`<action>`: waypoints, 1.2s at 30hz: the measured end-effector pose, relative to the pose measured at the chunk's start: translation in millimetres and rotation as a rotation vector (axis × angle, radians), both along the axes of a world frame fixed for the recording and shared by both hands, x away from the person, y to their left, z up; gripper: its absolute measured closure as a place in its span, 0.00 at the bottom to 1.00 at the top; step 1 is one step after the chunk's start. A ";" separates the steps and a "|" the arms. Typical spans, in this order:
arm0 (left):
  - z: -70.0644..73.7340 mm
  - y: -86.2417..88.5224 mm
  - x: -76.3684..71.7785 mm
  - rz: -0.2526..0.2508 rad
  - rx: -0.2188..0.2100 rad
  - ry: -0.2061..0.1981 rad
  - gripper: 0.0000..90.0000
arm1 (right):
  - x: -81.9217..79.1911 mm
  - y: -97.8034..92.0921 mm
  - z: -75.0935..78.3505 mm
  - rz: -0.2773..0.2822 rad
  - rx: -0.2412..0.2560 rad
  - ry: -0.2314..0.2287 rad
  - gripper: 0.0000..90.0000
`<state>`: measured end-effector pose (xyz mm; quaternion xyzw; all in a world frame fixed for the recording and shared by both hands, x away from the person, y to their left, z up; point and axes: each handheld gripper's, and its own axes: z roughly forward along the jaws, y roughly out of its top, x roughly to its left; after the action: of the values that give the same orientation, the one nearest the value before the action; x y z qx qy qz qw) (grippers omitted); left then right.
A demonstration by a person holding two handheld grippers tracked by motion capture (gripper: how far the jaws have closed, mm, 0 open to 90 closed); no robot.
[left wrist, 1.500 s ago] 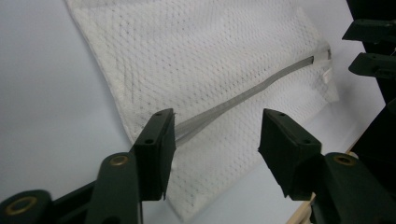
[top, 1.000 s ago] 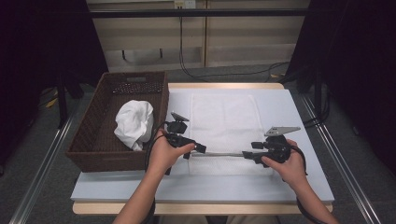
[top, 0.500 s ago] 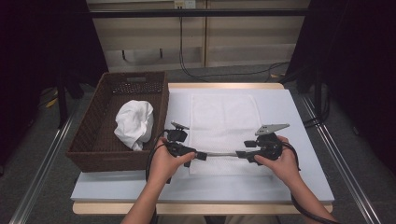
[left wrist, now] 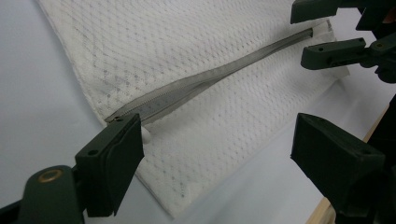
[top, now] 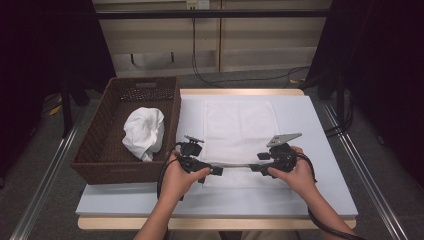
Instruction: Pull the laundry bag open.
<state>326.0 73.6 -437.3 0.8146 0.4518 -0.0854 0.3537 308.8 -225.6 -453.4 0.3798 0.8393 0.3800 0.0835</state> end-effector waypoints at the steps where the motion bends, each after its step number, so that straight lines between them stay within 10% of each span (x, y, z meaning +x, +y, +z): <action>1: -0.2 0.1 -0.1 0.003 -0.003 -0.001 0.18 | 1.0 0.5 -0.7 0.008 0.001 -0.007 0.47; 36: -7.1 -2.8 -0.6 -0.017 -0.014 0.000 0.16 | 22.8 27.9 -21.5 0.100 -0.118 -0.001 0.69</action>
<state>325.4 70.8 -444.4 0.8159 0.4441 -0.0914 0.3587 331.6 -197.7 -474.9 0.3314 0.8782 0.3337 0.0873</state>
